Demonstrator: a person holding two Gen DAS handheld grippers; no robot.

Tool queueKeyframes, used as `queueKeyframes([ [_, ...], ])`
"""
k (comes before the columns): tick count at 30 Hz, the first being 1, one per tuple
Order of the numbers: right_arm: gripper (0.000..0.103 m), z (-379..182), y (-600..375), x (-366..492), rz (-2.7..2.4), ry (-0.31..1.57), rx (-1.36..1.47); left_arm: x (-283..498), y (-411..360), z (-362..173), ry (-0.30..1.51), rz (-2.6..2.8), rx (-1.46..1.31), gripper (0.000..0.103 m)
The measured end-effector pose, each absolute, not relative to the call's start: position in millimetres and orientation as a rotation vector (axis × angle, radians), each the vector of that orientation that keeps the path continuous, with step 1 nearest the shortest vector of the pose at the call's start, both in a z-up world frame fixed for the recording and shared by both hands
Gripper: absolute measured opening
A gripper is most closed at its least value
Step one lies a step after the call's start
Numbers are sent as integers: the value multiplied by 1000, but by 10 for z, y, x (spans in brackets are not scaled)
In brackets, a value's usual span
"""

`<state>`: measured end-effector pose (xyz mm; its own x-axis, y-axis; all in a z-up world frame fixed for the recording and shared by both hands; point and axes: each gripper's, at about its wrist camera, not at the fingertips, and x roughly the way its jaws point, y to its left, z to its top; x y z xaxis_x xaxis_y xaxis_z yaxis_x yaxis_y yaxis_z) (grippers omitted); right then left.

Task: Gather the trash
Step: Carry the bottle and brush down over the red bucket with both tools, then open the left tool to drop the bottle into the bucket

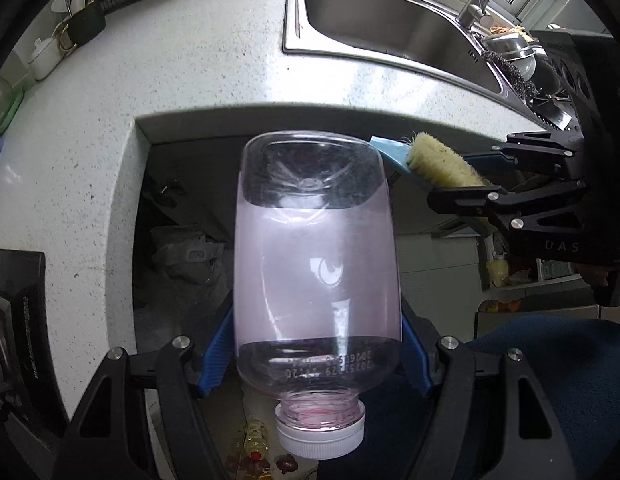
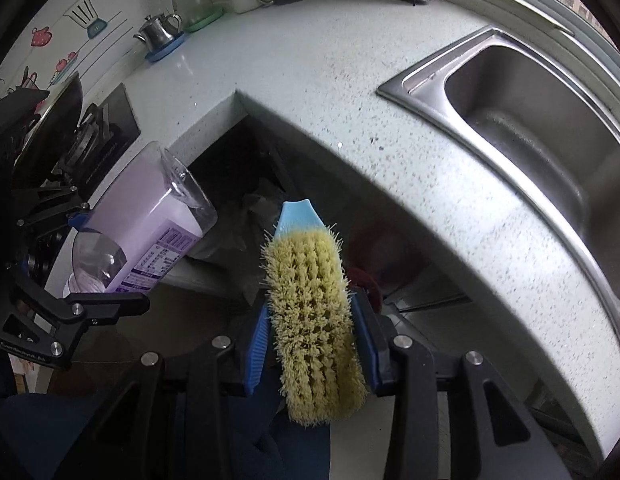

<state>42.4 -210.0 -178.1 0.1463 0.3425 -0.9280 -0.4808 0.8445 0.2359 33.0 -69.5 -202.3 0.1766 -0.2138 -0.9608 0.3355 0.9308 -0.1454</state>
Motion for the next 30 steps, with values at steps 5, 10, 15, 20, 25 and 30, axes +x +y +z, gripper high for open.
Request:
queueKeyframes([
  [5,37,-2144,-2011,314,573,1371,-112,286,-660,-2339,1410,-393,73,69],
  [10,37,-2544,-1921,317,546,1441,-95,345,-689,-2748,1468,-389,43,69],
  [15,37,-3050,-1850,421,514,1479,-85,494,-678,-3344,1497,-406,32,69],
  [20,37,-3773,-1794,570,469,1539,-69,641,-694,-4167,1561,-403,7,69],
  [25,37,-4468,-1835,695,436,1610,-74,786,-740,-4828,1602,-416,0,69],
  [30,37,-5057,-1897,763,452,1661,-77,933,-805,-5294,1641,-421,-13,69],
])
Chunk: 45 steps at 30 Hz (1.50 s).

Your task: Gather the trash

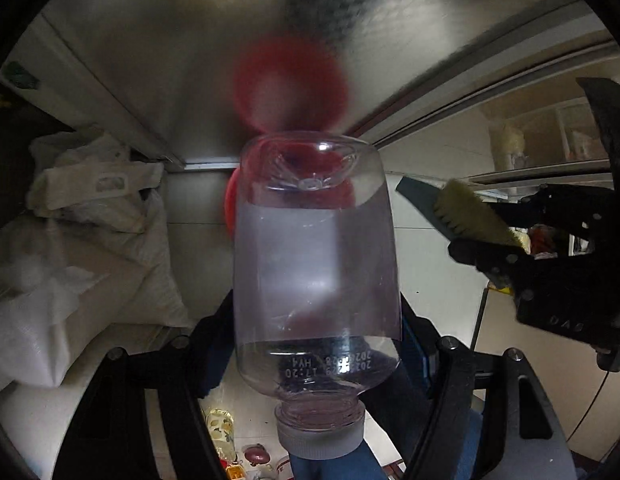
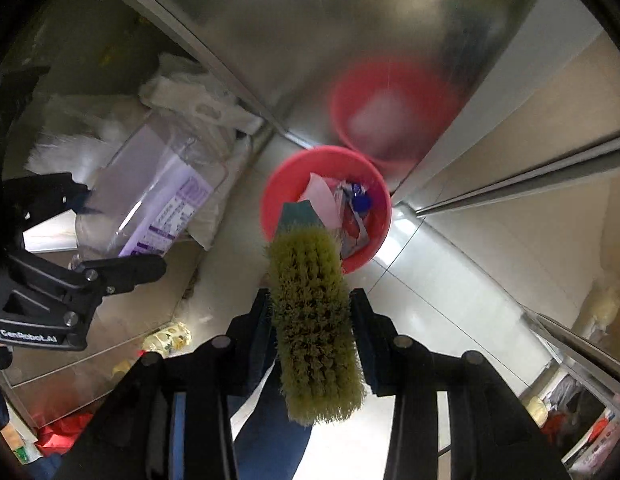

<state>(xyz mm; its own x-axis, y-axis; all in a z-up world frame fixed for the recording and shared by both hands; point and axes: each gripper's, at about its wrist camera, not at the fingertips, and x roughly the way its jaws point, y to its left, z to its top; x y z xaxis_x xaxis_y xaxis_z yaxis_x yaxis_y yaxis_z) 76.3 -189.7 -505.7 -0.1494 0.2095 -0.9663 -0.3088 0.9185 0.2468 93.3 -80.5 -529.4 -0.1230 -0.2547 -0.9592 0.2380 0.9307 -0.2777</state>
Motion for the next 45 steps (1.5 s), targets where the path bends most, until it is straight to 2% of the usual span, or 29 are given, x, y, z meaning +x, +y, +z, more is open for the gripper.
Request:
queueKeyframes([
  [7,37,-5502,-1775,824,481,1682,-91,982,-901,-5684,1674,-442,37,69],
  [15,37,-5518,-1873,754,499,1690,-81,1013,-1020,-5829,1707,-413,72,70],
  [16,37,-5522,-1867,759,501,1691,-85,1025,-1041,-5830,1706,-408,71,71],
  [18,37,-5542,-1864,768,501,1695,-83,1047,-1038,-5837,1702,-408,59,82],
  [29,38,-5554,-1875,739,511,1694,-88,1089,-966,-5863,1694,-376,39,83],
  [30,41,-5561,-1863,724,509,1690,-93,1088,-956,-5856,1696,-371,38,86],
  [31,48,-5571,-1859,714,509,1688,-96,1082,-940,-5842,1695,-365,35,86],
  [32,52,-5579,-1861,706,511,1688,-87,1076,-925,-5828,1693,-361,30,86],
  [34,53,-5591,-1862,694,518,1696,-59,1057,-893,-5791,1688,-356,18,86],
  [36,57,-5570,-1850,688,534,1694,-53,1038,-879,-5767,1681,-356,10,86],
  [38,71,-5524,-1839,683,531,1677,-69,1009,-875,-5753,1675,-351,10,86],
  [39,74,-5499,-1844,683,524,1669,-66,998,-880,-5753,1674,-346,14,86],
  [45,77,-5405,-1909,669,481,1658,-27,901,-812,-5613,1651,-329,-26,86],
])
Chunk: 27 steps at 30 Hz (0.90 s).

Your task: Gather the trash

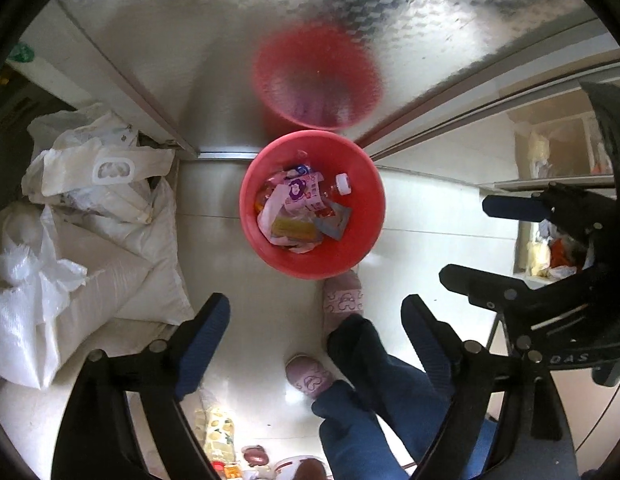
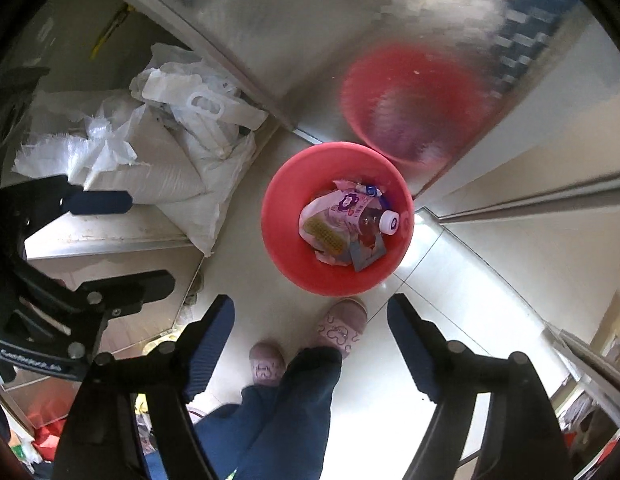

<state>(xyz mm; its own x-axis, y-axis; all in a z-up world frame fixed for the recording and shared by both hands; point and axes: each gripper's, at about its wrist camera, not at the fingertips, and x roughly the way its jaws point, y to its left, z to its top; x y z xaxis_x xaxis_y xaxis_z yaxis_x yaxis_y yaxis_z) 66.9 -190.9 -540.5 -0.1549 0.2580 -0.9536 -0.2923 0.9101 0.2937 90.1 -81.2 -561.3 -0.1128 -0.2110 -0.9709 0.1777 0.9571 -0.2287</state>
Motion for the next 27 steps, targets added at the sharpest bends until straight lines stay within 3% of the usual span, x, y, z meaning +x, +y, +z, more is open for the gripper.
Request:
queueKeyframes([
  [6,77,-5084,-1917,579,446,1633,-29,768,-748,-5155,1597,-319,10,86],
  [11,77,-4416,-1939,477,412,1560,-23,594,-730,-4412,1504,-289,78,86],
  [16,78,-3507,-1970,315,354,1508,-3,388,-687,-3505,1406,-279,34,86],
  [22,95,-2225,-1925,-37,351,1347,32,-59,-629,-2272,1248,-235,30,86],
  [27,97,-1463,-1797,-294,414,1244,19,-388,-454,-1472,1106,-142,28,92],
])
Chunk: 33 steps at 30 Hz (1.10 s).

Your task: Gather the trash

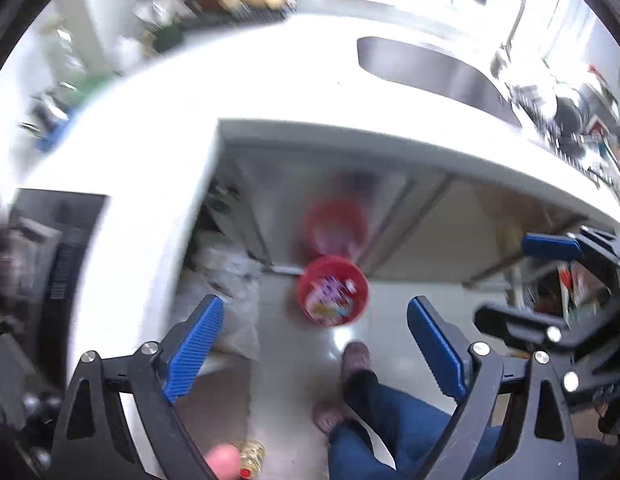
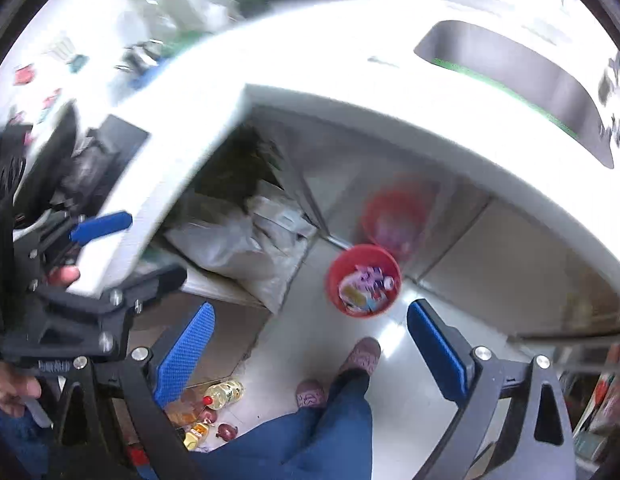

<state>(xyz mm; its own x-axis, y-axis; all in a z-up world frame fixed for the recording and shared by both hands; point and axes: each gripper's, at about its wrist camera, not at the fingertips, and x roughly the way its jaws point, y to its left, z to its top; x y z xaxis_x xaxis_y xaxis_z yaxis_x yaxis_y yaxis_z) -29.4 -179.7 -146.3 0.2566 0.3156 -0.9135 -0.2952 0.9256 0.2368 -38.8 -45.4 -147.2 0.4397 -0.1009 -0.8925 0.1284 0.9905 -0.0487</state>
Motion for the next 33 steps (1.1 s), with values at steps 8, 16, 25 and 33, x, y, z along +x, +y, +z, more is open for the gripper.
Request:
queueKeyframes([
  [8,102,-457,-1713,-688,401,988,-51,-953,-326,-299,840,-121,48,92],
  [16,102,148,-1686,-1012,330,814,-65,-1365,-188,316,689,-139,-16,92],
  [25,102,486,-1593,-1166,368,697,-80,-1549,-102,535,662,-130,-39,92],
  [33,102,587,-1604,-1238,402,662,-90,-1688,-133,639,636,-122,-57,92],
])
